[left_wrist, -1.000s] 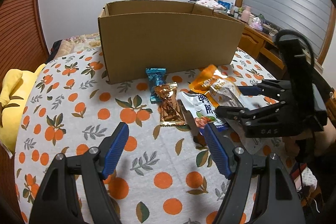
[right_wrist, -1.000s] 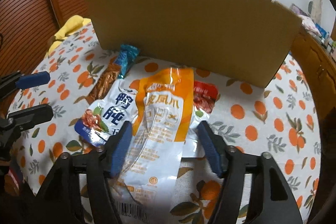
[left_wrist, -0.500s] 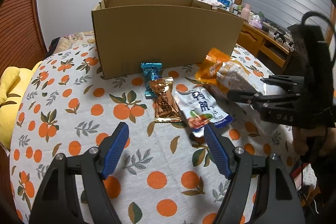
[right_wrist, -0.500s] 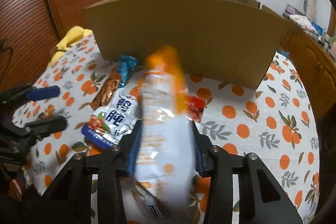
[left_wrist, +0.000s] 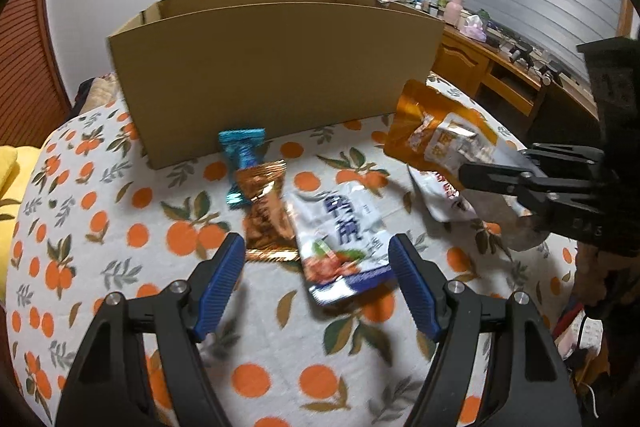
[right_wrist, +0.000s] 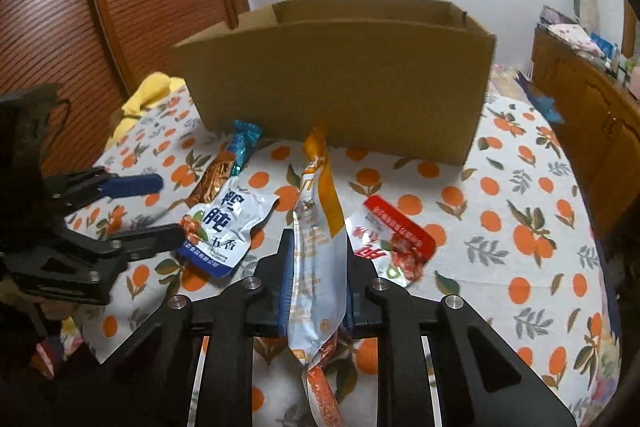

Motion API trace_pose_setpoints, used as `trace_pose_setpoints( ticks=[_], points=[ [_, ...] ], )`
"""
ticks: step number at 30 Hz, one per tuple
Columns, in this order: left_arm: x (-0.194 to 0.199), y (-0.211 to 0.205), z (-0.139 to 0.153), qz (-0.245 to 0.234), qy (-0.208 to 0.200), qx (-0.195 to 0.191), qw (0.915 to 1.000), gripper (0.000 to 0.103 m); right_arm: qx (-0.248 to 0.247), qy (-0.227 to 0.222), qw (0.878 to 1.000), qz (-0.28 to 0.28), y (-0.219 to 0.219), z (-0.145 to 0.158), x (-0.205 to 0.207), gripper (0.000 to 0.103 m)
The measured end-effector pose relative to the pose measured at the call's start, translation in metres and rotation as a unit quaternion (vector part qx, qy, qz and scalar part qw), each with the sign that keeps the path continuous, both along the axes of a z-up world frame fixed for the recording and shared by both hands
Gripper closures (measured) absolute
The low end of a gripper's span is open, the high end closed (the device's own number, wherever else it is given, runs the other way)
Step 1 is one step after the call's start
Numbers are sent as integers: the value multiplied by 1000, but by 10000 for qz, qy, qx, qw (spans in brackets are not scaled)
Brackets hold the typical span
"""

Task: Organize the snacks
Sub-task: 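Grasp the orange-and-white packet with the right tool and lift it, then grasp the white duck-snack sachet with the left tool while the right tool holds its packet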

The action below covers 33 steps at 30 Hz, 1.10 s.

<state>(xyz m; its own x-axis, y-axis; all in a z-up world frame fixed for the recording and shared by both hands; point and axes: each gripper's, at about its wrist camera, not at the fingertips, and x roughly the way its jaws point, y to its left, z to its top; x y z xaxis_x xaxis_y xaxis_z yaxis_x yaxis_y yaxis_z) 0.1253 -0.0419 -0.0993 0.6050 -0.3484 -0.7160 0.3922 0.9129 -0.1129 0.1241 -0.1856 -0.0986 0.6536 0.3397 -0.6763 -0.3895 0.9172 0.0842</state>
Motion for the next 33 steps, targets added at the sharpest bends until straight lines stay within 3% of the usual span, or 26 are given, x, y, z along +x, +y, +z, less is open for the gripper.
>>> trace_pose_setpoints(
  ticks=[6, 18, 22, 26, 33],
  points=[
    [13, -19, -6, -138, 149, 93, 9997, 37, 59, -174, 9997, -168, -20, 11, -13, 86],
    [28, -40, -16, -86, 398, 497, 9979, 36, -28, -221, 9982, -559, -52, 2, -23, 86],
    [30, -50, -17, -76, 353, 641, 9973, 36, -13, -212, 9980, -601, -56, -5, -24, 86],
    [24, -53, -17, -203, 291, 693, 9970, 46, 33, -201, 9979, -612, -57, -10, -25, 85],
    [16, -48, -15, -301, 226, 636, 9973, 48, -4, -241, 9979, -598, -54, -11, -26, 85]
  ],
)
